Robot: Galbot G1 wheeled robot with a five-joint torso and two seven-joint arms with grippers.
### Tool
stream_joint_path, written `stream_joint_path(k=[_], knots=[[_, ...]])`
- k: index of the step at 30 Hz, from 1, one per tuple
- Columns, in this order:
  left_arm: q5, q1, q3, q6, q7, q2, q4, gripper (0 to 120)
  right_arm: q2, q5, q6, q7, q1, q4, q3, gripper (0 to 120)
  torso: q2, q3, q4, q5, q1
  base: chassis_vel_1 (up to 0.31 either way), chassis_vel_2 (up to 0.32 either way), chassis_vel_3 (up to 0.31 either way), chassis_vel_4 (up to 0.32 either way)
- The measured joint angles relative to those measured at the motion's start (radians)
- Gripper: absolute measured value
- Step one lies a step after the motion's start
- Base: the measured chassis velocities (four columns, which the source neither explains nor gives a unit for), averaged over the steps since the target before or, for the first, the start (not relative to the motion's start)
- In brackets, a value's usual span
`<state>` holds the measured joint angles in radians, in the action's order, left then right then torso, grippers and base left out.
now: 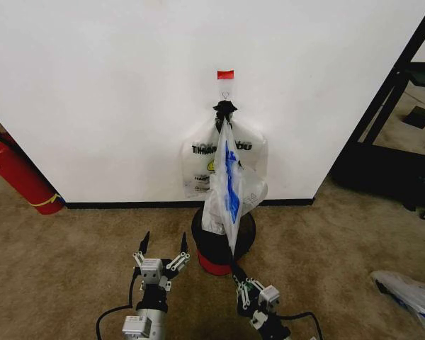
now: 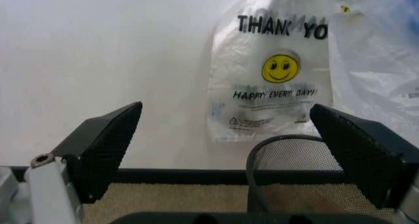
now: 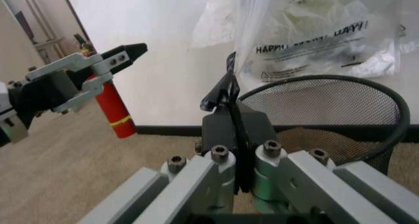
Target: Pick up the garbage bag from the wall and place it over the trash bin.
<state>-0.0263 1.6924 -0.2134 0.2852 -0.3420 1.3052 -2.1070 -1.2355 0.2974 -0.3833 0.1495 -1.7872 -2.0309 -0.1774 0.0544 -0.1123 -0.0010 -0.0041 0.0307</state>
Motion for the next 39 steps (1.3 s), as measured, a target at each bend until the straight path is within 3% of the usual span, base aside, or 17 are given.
stream_joint_path(k=[19, 26, 34, 39], knots=[[0.002, -0.006, 0.008, -0.001, 0.000, 0.003, 0.008, 100, 0.012, -0.028, -0.026, 0.015, -0.018, 0.000, -0.010, 0, 0.000, 0.000, -0.0001, 0.0000, 0.000, 0.000, 0.000, 0.000, 0.000], [-0.012, -0.024, 0.013, -0.020, 0.000, -0.019, 0.000, 100, 0.008, 0.033, 0.042, -0.042, 0.071, -0.011, -0.030, 0, 0.000, 0.000, 0.0000, 0.0000, 0.000, 0.000, 0.000, 0.000, 0.000], [-0.193, -0.175, 0.090, -0.177, -0.011, -0.127, -0.072, 100, 0.023, 0.167, 0.152, -0.134, 0.219, -0.022, -0.063, 0, 0.000, 0.000, 0.0000, -0.0001, 0.000, 0.000, 0.000, 0.000, 0.000], [-0.424, -0.387, 0.203, -0.343, -0.043, -0.270, -0.108, 100, 0.027, 0.186, 0.172, -0.154, 0.235, -0.018, -0.082, 0, 0.000, 0.000, 0.0000, -0.0003, 0.000, 0.000, 0.000, 0.000, 0.000]])
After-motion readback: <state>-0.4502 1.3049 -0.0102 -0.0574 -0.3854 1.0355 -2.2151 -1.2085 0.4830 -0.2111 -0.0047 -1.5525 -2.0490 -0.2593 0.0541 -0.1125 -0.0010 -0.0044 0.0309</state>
